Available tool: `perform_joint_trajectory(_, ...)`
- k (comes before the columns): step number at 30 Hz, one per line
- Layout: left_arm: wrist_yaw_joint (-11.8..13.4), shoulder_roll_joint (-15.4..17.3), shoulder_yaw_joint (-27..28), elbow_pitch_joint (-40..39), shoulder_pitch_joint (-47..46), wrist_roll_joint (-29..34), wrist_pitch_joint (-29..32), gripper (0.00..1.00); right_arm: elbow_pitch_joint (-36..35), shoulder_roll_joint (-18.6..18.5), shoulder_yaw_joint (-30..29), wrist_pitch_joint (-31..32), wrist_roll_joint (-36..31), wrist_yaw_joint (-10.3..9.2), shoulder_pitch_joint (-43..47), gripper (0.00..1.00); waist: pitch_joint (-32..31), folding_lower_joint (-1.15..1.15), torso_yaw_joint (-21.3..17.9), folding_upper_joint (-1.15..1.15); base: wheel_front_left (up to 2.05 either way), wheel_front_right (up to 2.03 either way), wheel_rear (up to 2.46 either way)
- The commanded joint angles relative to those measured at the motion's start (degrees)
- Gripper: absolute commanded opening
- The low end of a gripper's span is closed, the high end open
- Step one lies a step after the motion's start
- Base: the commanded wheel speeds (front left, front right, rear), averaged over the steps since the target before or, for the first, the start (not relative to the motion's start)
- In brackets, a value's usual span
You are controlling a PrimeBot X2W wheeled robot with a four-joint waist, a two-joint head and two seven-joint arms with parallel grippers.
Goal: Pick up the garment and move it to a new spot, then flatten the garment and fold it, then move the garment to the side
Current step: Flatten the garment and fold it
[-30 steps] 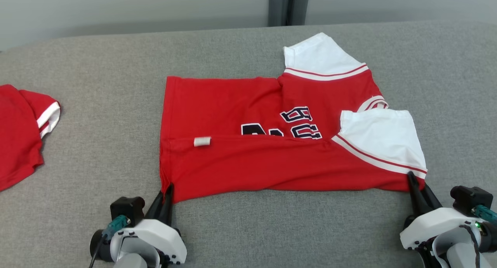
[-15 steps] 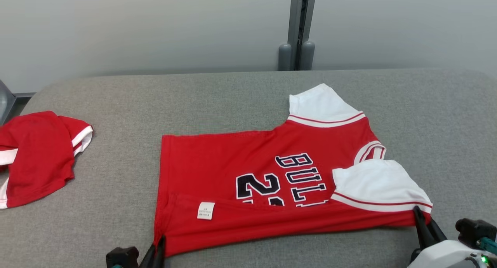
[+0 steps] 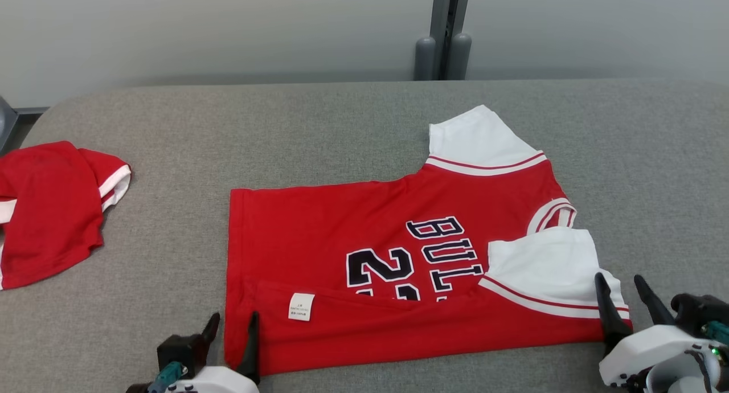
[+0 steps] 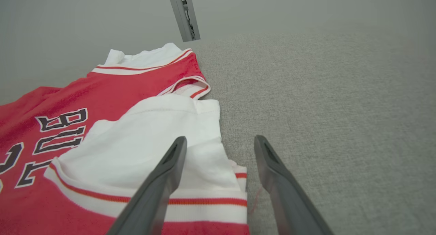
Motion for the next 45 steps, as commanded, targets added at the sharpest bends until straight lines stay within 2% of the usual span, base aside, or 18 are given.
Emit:
perform_joint_trajectory(1, 0.63, 0.30, 0.44, -1.17, -1.28, 0.64, 0.00, 1.00, -0.95, -0.40, -0.71, 0.01, -0.91, -0.02, -0.83, 1.00, 1.12, 0.00, -0.04, 0.00, 0.00, 0.00, 0.00)
perform_joint_trajectory(5, 1.38, 0.30, 0.65, -3.73, -3.73, 2.37, 0.00, 1.00, -3.89, 0.19, -2.30, 0.01, -3.69, -0.02, -2.81, 1.00, 3.20, 0.00, -0.16, 0.00, 0.00, 0.00, 0.00)
perform_joint_trajectory(10, 1.55, 0.35, 1.36, -2.02, -10.92, 3.83, 0.01, 1.00, -5.34, 1.17, -2.25, 0.01, -6.46, -0.02, -6.61, 1.00, 6.43, 0.00, -0.37, 0.00, 0.00, 0.00, 0.00)
perform_joint_trajectory(19, 1.14, 1.95, 1.07, 12.07, -28.83, 4.46, 4.64, 1.00, -4.65, 1.17, 2.19, 0.01, -8.52, -0.02, -16.18, 1.00, 11.68, 0.00, -1.48, 0.00, 0.00, 0.00, 0.00)
perform_joint_trajectory(28, 0.33, 2.31, 1.31, 20.25, -36.61, 3.06, 7.52, 0.98, -0.99, 0.15, 5.80, 0.00, -8.60, -0.02, -23.43, 1.00, 14.45, 0.00, -1.70, 0.00, 0.00, 0.00, 0.00)
perform_joint_trajectory(29, 0.33, 2.30, 1.25, 20.84, -37.25, 2.99, 7.35, 0.70, -0.28, -0.01, 6.18, 0.01, -8.51, -0.02, -24.37, 1.00, 14.66, 0.00, -1.58, 0.00, 0.00, 0.00, 0.00)
perform_joint_trajectory(30, 0.28, 2.25, 1.11, 21.51, -37.75, 2.97, 7.14, 0.16, 0.47, -0.23, 6.48, 0.02, -8.26, -0.02, -25.31, 1.00, 14.85, 0.00, -1.41, 0.00, 0.00, 0.00, 0.00)
perform_joint_trajectory(31, 0.20, 2.17, 0.85, 22.09, -38.21, 3.04, 7.01, 0.00, 1.19, -0.52, 6.81, 0.23, -7.89, -0.02, -26.36, 1.00, 15.06, 0.00, -1.20, 0.00, 0.00, 0.00, 0.00)
perform_joint_trajectory(35, -0.68, 1.68, -0.06, 24.00, -39.74, 2.88, 6.35, 0.00, 3.74, -1.94, 8.70, 2.41, -6.55, -0.02, -31.18, 1.00, 15.90, 0.00, 0.00, 0.00, 0.00, 0.00, 0.00)
perform_joint_trajectory(45, -2.24, 0.44, -4.92, 22.96, -43.36, 2.64, 1.91, 0.00, 11.50, -7.16, 12.43, 19.74, 0.37, -0.02, -46.33, 1.00, 19.38, 0.00, 6.49, 0.00, 0.00, 0.00, 0.00)
